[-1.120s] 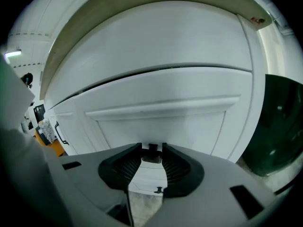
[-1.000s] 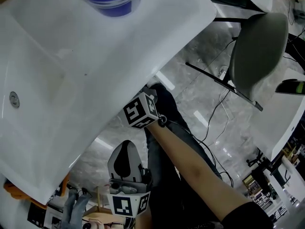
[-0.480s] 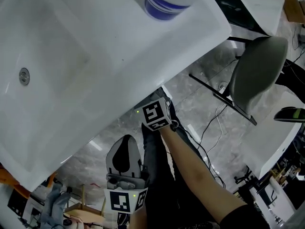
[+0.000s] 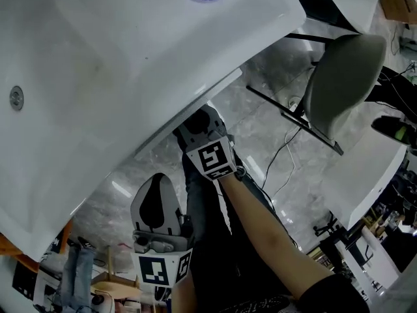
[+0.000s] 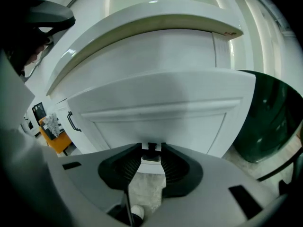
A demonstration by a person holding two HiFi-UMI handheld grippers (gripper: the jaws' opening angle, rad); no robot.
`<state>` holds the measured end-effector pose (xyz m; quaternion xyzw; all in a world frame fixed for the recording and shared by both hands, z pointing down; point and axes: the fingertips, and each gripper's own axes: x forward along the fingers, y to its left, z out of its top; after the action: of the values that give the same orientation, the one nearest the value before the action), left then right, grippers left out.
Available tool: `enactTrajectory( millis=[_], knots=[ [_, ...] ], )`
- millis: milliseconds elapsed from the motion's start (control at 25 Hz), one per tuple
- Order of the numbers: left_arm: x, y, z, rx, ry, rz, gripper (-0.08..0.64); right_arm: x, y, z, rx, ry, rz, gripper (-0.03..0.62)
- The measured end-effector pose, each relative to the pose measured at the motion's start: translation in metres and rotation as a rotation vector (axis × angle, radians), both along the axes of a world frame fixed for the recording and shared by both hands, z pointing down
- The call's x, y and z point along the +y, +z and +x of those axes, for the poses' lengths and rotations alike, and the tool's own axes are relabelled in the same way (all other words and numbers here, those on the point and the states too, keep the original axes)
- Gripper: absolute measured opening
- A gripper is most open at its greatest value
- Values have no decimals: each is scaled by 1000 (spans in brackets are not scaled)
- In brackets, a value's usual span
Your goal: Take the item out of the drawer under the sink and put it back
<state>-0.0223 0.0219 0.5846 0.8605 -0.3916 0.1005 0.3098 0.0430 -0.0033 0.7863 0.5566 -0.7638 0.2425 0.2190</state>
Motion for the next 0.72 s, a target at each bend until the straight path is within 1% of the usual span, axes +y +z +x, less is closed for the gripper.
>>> enactTrajectory(
  millis=[160, 320, 480, 720],
  knots=[
    [6, 3, 4, -6, 17, -8, 5, 8, -1, 2, 3, 2, -9, 130],
    [12, 4, 7, -10, 31, -12, 4, 7, -6, 1, -14, 25, 11, 129],
    [17, 1, 9, -10, 43, -3, 4, 12, -8, 3, -5, 7, 5, 127],
    [22, 0, 11, -17, 46, -3, 5, 27, -8, 4, -12, 6, 8, 127]
  ],
)
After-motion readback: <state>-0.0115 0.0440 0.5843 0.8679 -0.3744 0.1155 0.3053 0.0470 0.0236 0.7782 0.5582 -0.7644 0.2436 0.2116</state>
